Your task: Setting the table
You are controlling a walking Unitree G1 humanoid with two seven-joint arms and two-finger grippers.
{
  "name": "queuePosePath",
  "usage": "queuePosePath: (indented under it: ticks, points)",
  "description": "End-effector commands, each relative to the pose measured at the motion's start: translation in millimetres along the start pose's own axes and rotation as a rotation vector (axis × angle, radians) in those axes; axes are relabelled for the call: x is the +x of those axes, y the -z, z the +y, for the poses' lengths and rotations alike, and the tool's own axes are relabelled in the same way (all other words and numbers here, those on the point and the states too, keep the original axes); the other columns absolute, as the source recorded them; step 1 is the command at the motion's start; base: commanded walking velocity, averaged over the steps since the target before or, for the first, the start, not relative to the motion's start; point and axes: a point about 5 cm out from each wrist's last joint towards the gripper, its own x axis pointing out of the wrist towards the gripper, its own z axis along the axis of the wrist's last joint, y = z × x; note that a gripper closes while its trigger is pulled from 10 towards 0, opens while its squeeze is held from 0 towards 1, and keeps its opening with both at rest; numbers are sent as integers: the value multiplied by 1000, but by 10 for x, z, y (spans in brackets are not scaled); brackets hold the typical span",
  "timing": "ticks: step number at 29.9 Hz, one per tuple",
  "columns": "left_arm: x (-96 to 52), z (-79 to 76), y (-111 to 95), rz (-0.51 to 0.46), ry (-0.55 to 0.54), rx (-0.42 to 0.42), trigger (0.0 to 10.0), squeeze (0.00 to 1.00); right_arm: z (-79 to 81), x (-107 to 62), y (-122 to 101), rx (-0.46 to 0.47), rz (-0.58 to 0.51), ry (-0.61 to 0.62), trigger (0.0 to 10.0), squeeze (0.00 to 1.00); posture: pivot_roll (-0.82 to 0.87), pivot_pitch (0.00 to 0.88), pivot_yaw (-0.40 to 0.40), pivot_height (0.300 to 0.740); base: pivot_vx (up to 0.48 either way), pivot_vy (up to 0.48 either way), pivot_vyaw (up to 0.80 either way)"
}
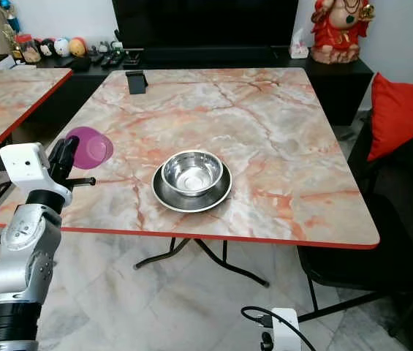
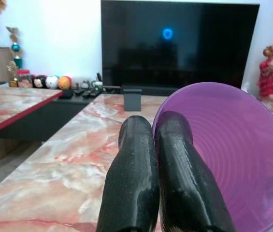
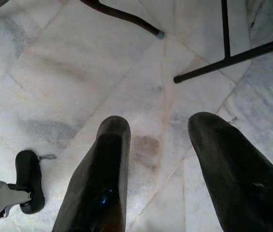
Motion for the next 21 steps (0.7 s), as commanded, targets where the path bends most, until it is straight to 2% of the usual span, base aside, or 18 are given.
queuePosePath:
  ticks: [1,11,15,21]
  points:
    - [9,-14,-1,10,20,-10,10000,0,5,-6,32,6,12,-2,10000,0,-70,0,41,740,0,0,0]
    - [4,-5,3,15,14,-21,10000,0,3,-5,37,4,19,-2,10000,0,-68,0,39,740,0,0,0]
    - [9,9,1,17,6,-32,10000,0,12,-4,35,-1,22,-3,10000,0,-66,0,39,740,247,0,-653]
    - [19,15,-10,14,3,-31,10000,0,20,-3,29,-4,17,-9,10000,0,-65,0,40,740,249,0,0]
